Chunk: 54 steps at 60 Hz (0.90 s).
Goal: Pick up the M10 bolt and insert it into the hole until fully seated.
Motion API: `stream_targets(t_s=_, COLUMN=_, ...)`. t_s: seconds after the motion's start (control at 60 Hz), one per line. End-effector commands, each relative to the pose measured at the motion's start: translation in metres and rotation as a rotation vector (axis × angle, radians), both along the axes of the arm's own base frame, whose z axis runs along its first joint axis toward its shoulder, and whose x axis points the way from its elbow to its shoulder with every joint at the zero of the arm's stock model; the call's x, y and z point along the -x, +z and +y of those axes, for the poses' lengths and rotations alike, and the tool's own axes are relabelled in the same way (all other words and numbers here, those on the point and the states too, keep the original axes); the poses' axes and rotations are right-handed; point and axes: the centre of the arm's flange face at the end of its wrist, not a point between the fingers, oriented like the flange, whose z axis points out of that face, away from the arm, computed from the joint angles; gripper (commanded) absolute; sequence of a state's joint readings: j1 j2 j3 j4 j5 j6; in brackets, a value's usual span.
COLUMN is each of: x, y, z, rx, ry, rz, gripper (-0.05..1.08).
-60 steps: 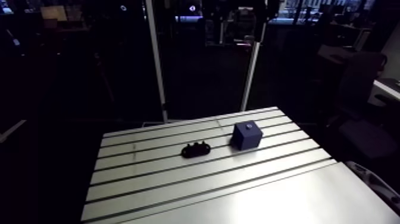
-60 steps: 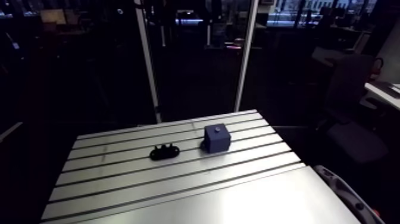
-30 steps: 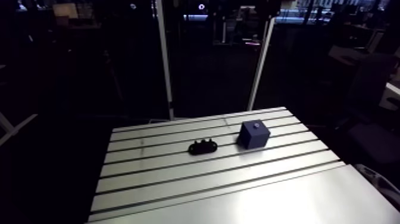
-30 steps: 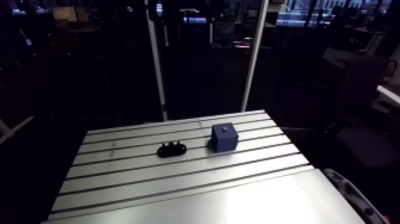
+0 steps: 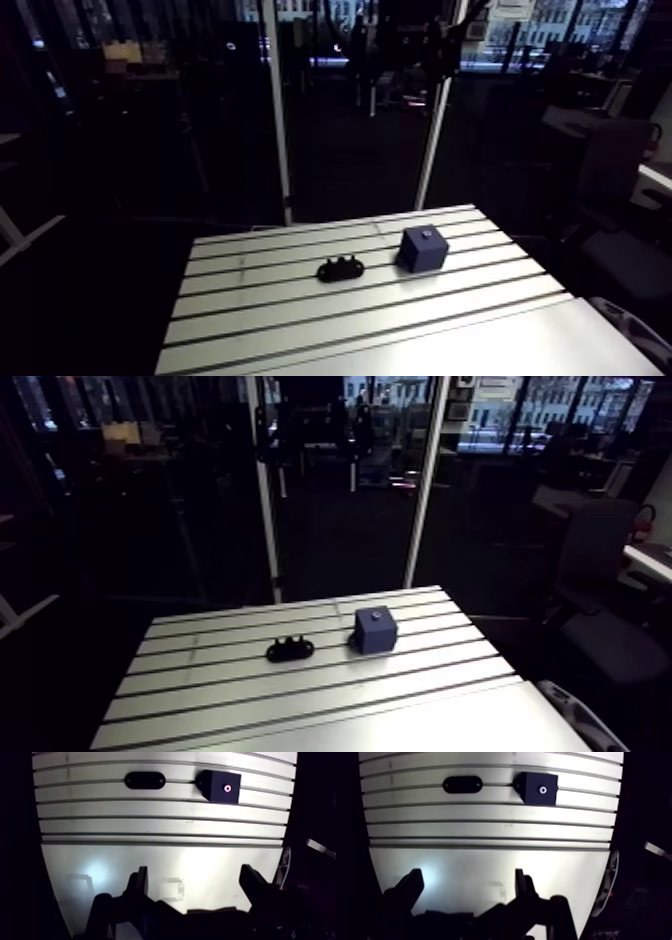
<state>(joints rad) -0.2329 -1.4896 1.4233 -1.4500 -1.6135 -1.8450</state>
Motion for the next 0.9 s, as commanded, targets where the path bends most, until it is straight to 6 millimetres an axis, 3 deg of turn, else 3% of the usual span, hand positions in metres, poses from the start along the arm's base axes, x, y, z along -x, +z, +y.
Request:
stream_targets(t_s=0.017, x=-0.0087, y=0.0044, z=-0.0029, rx=0.006, ry=-0.001, rz=-0.015, gripper=0.01)
stream_targets(t_s=0.9, x=-0.0139, y=0.0071, z=-0.0081, rx=0.005, ry=-0.005, rz=-0.014, gripper=0.01)
